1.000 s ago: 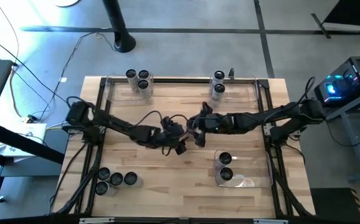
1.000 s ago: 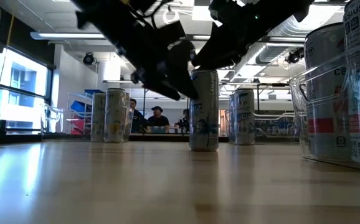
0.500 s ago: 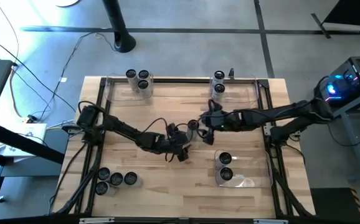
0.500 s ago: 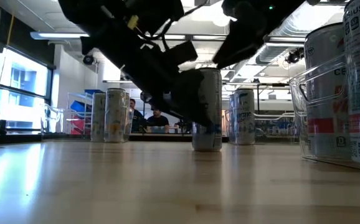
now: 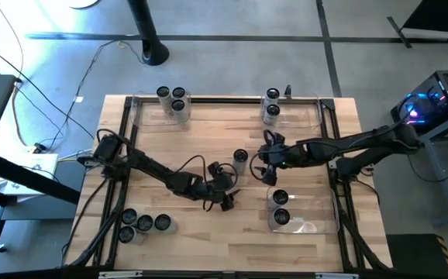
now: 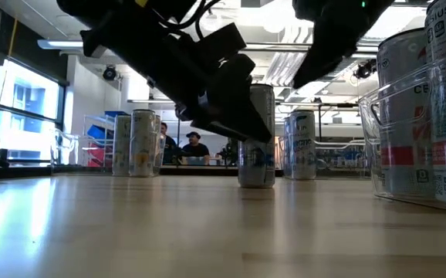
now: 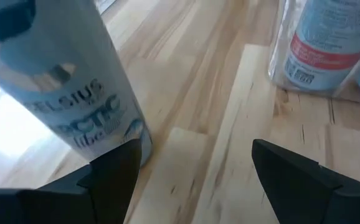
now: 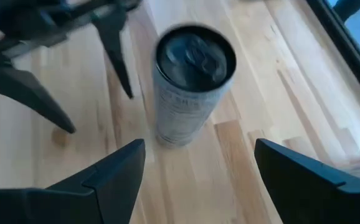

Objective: Sort soda cans
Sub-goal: Put the white-blue soda can into the top right transparent bin

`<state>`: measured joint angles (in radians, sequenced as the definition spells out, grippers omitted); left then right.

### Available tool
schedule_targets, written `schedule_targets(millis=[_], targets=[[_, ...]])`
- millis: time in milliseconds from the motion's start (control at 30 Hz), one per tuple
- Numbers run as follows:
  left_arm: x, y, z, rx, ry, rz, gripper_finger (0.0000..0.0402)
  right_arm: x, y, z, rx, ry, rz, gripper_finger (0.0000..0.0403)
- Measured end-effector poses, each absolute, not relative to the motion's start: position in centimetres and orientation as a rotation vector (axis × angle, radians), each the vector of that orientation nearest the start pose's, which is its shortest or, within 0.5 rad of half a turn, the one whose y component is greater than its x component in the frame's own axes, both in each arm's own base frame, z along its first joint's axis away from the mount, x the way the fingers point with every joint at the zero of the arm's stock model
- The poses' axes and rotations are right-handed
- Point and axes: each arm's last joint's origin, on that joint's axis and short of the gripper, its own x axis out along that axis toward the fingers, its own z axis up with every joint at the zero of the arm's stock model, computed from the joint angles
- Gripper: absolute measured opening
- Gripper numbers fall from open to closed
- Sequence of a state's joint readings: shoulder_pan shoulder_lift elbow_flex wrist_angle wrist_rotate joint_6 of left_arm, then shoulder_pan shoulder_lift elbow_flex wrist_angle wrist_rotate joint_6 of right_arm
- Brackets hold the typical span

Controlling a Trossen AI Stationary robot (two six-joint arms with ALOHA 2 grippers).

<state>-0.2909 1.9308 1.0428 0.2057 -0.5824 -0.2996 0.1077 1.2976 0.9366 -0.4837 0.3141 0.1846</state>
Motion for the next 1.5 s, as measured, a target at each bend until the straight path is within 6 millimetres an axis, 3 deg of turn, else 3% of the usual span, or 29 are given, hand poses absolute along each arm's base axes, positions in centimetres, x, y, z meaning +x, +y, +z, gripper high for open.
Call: schedule_targets(millis=[267,467,600,900,1000,1200,1367,1500], targets=[[36.5,-8.2,12.9,-0.064,0.694,0.466,0.0300,26.4,1.2,22.6,0.131,0.668,-0.327,0.0299],[37.9,-5.8,11.7,0.053,0.685,0.461,0.0300,26.8,0.9,21.1,0.189,0.639,-0.298,0.0299],[38.7,-5.3,11.2,0.049,0.644,0.400,0.0300,27.1,0.9,20.3,0.181,0.667,-0.311,0.0299],[38.4,-8.4,11.3,0.037,0.621,0.297,0.0300,26.6,0.8,20.3,0.167,0.701,-0.314,0.0299],[38.0,-9.0,11.3,0.054,0.618,0.352,0.0300,26.6,0.8,20.4,0.167,0.699,-0.313,0.0298],[37.8,-7.4,11.8,0.012,0.636,0.458,0.0300,26.9,0.8,20.7,0.179,0.658,-0.309,0.0298],[38.9,-5.7,12.1,0.068,0.592,0.382,0.0300,27.1,0.9,20.9,0.181,0.630,-0.305,0.0298],[39.3,-5.8,12.6,0.074,0.548,0.307,0.0300,27.0,0.8,20.8,0.149,0.645,-0.302,0.0298]])
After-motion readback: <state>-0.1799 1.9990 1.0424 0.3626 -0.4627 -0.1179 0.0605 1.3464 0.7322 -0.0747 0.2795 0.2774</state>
